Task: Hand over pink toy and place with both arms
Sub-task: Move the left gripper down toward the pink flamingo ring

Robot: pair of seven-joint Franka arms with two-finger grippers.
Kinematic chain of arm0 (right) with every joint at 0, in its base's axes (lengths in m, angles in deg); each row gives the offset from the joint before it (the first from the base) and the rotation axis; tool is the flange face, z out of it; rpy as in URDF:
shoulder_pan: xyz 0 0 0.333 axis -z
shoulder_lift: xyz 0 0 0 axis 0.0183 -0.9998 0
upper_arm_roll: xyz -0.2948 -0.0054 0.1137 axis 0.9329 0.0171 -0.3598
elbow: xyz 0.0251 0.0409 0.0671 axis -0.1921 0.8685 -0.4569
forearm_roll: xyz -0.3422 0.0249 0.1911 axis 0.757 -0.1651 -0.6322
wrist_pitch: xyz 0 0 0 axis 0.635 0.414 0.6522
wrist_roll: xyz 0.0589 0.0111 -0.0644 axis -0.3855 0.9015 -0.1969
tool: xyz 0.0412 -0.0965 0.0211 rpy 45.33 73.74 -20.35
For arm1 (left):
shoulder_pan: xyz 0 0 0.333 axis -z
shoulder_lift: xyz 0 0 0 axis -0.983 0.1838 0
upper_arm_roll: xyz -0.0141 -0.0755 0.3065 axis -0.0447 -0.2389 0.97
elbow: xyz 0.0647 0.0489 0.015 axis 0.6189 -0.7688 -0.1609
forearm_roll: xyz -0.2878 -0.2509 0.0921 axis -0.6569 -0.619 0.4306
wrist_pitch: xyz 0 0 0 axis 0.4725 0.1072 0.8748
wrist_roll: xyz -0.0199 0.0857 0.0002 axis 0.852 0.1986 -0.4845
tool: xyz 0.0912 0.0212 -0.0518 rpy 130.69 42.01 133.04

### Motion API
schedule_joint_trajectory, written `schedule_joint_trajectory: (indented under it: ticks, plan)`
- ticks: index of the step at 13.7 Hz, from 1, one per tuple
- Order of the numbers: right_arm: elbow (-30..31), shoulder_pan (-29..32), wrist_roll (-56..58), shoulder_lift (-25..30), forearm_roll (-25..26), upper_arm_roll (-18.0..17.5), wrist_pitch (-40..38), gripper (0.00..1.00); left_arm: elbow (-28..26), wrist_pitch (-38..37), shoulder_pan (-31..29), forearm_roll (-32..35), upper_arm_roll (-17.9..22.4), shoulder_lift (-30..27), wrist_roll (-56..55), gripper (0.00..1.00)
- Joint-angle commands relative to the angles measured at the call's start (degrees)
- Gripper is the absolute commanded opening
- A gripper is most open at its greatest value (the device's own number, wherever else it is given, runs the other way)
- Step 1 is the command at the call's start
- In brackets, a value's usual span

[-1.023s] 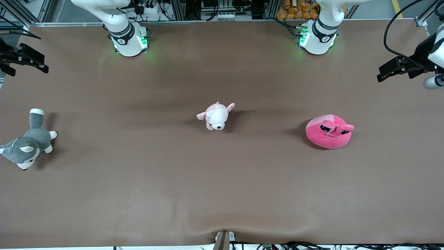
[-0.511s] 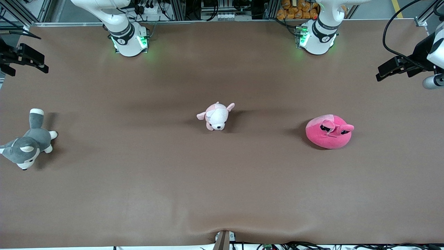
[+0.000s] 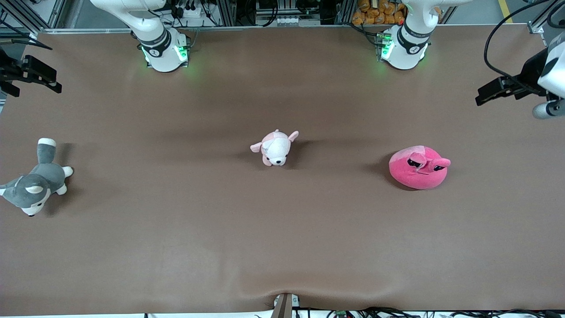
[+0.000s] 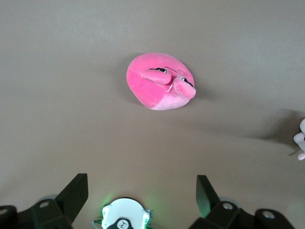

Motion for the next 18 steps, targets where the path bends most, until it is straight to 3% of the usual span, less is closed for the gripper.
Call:
schedule_joint_trajectory:
  ticks: [1, 8, 14, 18]
  plan:
    - [0.0, 0.4, -0.4, 0.5, 0.0, -0.1, -0.4, 1.0, -1.0, 1.6, -0.2, 0.6, 0.2, 0.7, -7.8, 1.0]
    - [0.0, 0.4, -0.4, 0.5, 0.0, -0.1, -0.4, 1.0, -1.4, 6.4, -3.7, 0.8, 0.3, 5.8, -31.5, 1.0]
    - [0.0, 0.4, -0.4, 0.5, 0.0, -0.1, -0.4, 1.0, 4.1, 6.4, -5.2, 8.3, 0.5, 12.5, -32.6, 1.0]
    - [0.0, 0.4, -0.4, 0.5, 0.0, 0.0, -0.4, 1.0, 3.3, 6.5, -7.8, 3.6, 1.1, 13.8, -34.9, 1.0]
